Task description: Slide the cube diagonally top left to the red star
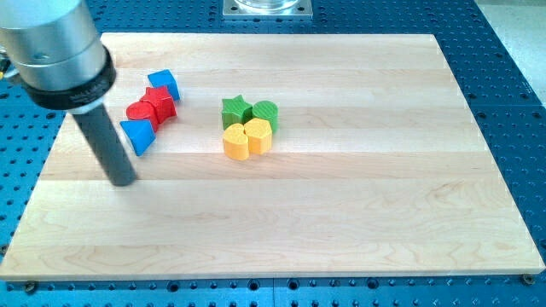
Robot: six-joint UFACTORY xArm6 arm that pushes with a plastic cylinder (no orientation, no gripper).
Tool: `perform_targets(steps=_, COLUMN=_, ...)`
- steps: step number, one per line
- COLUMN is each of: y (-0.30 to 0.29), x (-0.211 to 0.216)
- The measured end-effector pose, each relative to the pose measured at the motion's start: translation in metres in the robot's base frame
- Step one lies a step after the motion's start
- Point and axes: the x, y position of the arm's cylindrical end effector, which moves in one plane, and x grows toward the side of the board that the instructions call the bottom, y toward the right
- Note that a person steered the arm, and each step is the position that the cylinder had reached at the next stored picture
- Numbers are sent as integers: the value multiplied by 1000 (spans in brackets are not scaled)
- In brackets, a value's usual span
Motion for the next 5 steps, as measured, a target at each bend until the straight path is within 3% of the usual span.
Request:
perform_targets(steps=1, y=73, x=-62)
perform_targets(steps=2, y=66, x=-116)
perform_targets(steps=4, y=-5, x=-113)
perform_targets(steps=5, y=34, x=-124)
